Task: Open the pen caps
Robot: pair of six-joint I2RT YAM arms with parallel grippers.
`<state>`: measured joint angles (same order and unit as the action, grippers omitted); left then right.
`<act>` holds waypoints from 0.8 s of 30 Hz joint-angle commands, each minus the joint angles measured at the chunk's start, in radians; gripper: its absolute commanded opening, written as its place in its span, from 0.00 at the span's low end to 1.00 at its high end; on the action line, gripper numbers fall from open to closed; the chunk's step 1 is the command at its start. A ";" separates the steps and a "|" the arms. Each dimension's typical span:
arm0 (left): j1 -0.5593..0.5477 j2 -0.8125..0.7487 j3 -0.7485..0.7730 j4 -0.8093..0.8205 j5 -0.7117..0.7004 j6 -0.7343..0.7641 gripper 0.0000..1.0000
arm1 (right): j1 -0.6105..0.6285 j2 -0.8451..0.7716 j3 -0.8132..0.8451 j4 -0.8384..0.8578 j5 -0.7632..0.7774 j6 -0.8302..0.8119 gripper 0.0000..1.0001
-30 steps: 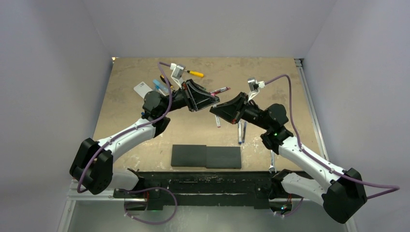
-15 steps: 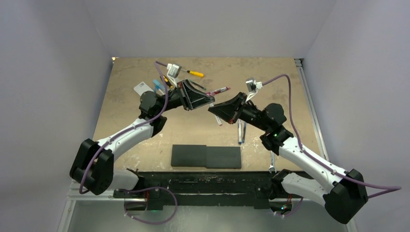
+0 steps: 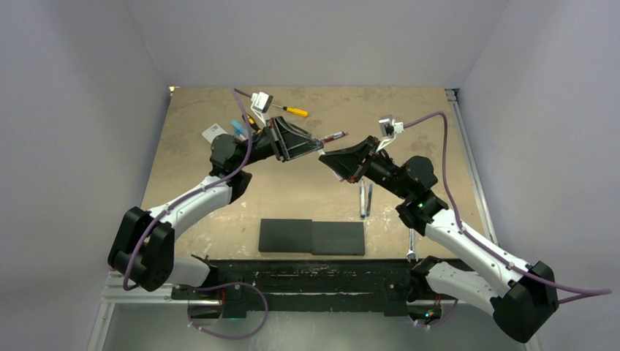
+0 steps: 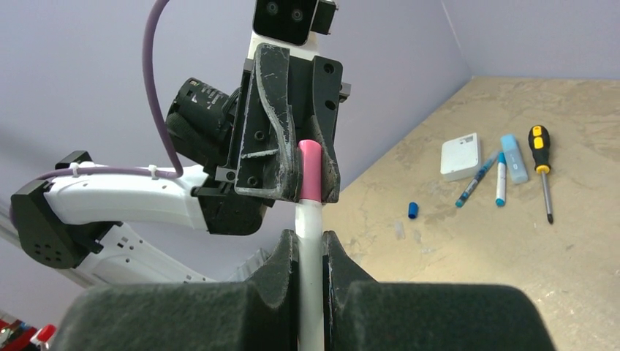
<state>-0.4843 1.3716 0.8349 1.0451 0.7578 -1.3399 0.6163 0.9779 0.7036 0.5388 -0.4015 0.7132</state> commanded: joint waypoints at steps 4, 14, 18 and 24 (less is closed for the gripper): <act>0.161 -0.014 0.170 0.092 -0.319 0.016 0.00 | -0.026 -0.082 -0.015 -0.117 -0.010 -0.049 0.00; 0.249 -0.017 0.175 0.015 -0.364 0.005 0.00 | -0.027 -0.107 0.002 -0.166 0.023 -0.069 0.00; 0.268 -0.013 0.195 -0.031 -0.390 0.007 0.00 | -0.027 -0.117 -0.005 -0.175 0.033 -0.066 0.00; 0.296 0.002 0.259 -0.089 -0.413 0.020 0.00 | -0.024 -0.129 0.002 -0.192 0.035 -0.073 0.00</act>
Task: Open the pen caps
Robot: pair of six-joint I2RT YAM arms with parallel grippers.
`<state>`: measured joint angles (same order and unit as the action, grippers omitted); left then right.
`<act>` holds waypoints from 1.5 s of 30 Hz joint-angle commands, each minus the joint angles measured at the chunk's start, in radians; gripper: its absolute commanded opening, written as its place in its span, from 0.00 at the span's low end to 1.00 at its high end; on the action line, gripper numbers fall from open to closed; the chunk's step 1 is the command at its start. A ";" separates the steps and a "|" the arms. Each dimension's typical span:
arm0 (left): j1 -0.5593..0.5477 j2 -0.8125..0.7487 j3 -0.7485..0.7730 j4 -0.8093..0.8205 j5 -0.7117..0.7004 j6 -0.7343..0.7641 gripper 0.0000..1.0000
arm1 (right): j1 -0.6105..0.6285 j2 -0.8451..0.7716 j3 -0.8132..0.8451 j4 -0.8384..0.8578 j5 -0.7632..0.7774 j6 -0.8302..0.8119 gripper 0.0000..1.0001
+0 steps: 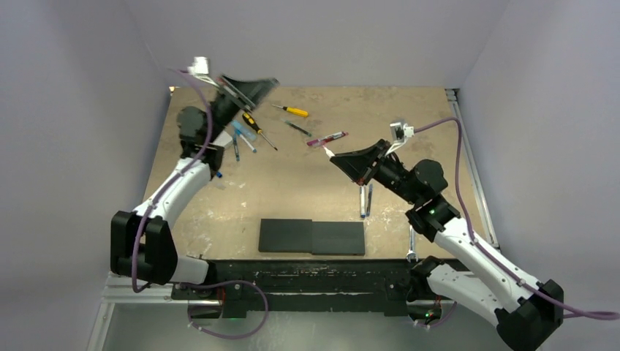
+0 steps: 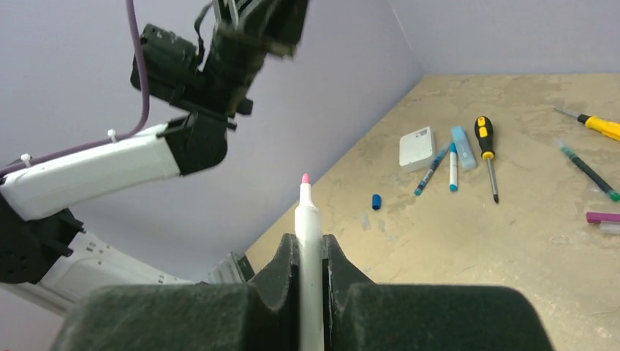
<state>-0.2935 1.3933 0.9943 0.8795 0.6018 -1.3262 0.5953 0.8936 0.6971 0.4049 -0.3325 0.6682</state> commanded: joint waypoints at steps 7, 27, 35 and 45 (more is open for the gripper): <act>0.124 0.034 0.174 0.081 -0.123 0.008 0.00 | -0.003 -0.066 0.036 -0.167 0.178 -0.051 0.00; -0.068 -0.516 -0.400 -0.712 -0.273 0.508 0.00 | -0.172 0.330 -0.109 -0.433 0.760 0.036 0.00; -0.074 -0.541 -0.480 -0.660 -0.246 0.457 0.00 | -0.182 0.369 -0.126 -0.428 0.711 0.025 0.00; -0.079 -0.549 -0.504 -0.639 -0.247 0.439 0.00 | -0.186 0.464 -0.105 -0.513 0.647 0.057 0.00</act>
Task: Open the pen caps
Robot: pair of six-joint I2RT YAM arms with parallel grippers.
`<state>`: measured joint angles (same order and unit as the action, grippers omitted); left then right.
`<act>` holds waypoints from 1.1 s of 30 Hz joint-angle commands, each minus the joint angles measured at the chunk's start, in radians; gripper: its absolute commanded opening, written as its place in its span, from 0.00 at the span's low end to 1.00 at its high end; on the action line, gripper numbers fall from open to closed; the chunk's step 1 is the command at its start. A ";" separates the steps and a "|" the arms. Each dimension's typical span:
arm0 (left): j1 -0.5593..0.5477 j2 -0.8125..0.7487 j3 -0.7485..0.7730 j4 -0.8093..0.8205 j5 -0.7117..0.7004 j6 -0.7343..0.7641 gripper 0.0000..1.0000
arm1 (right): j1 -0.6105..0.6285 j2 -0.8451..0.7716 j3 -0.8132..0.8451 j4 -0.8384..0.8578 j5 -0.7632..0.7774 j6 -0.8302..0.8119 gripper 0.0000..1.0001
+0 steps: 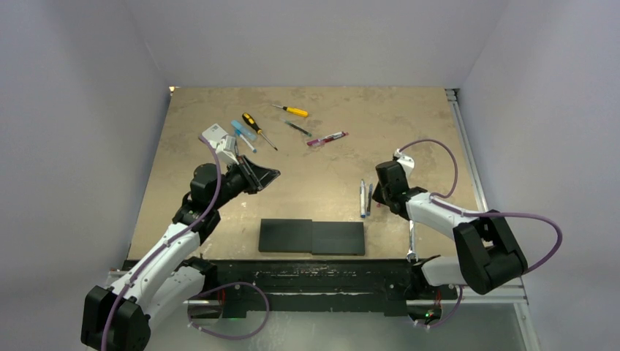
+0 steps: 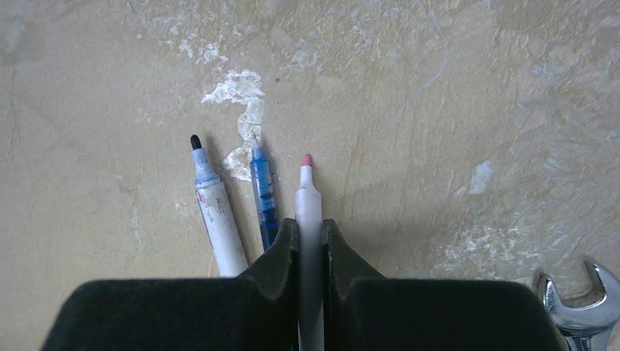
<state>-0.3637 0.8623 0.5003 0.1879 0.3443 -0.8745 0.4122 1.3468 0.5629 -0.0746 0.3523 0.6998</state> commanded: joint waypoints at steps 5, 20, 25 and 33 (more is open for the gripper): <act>-0.009 -0.023 -0.015 0.047 0.009 -0.008 0.00 | -0.004 -0.007 0.017 -0.040 -0.054 0.024 0.12; -0.009 -0.023 0.002 0.018 0.004 0.006 0.00 | -0.004 -0.029 0.015 -0.056 -0.046 0.030 0.24; -0.009 -0.025 0.029 -0.037 -0.023 0.033 0.00 | -0.004 -0.090 0.040 -0.092 -0.048 0.031 0.33; -0.006 0.002 0.207 -0.542 -0.465 0.138 0.00 | 0.001 -0.290 0.081 -0.039 -0.144 -0.024 0.59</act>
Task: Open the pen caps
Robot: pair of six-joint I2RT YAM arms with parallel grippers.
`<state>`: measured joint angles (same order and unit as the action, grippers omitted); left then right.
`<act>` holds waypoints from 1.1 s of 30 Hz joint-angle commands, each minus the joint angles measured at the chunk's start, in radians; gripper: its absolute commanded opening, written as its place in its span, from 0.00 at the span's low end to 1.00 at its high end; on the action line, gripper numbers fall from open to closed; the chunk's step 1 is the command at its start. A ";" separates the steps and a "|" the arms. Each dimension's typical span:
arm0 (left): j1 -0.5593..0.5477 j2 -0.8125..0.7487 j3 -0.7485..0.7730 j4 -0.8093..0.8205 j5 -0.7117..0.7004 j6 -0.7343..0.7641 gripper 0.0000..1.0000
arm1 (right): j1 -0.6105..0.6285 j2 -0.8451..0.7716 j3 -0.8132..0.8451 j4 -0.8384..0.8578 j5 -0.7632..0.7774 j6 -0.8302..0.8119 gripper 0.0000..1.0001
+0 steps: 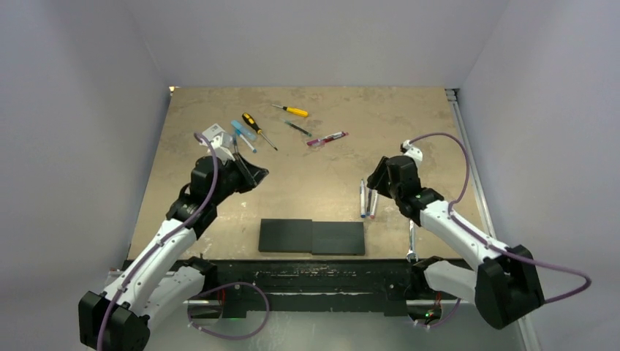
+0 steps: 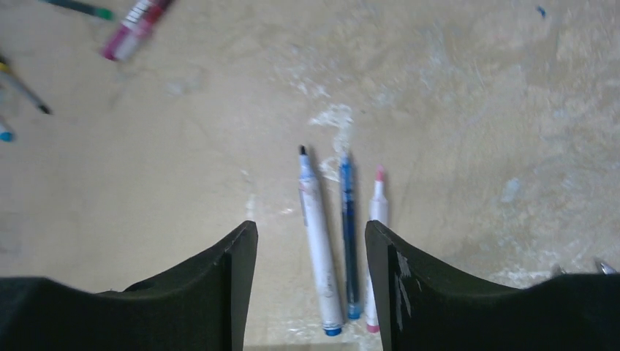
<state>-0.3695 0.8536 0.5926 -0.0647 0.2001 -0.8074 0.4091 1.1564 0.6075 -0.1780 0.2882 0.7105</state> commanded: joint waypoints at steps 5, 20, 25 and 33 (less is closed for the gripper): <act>0.152 0.135 0.136 -0.378 -0.456 0.114 0.00 | 0.019 -0.179 -0.027 0.205 -0.235 -0.065 0.61; 0.260 0.534 0.183 -0.230 -0.475 0.177 0.06 | 0.027 -0.271 -0.036 0.244 -0.333 -0.149 0.61; 0.257 0.599 0.194 -0.211 -0.452 0.177 0.12 | 0.028 -0.256 0.001 0.247 -0.342 -0.158 0.62; 0.234 0.652 0.220 -0.201 -0.456 0.180 0.20 | 0.028 -0.236 0.017 0.256 -0.344 -0.155 0.62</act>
<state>-0.1318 1.4963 0.7666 -0.3000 -0.2474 -0.6426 0.4320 0.9195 0.5739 0.0414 -0.0452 0.5743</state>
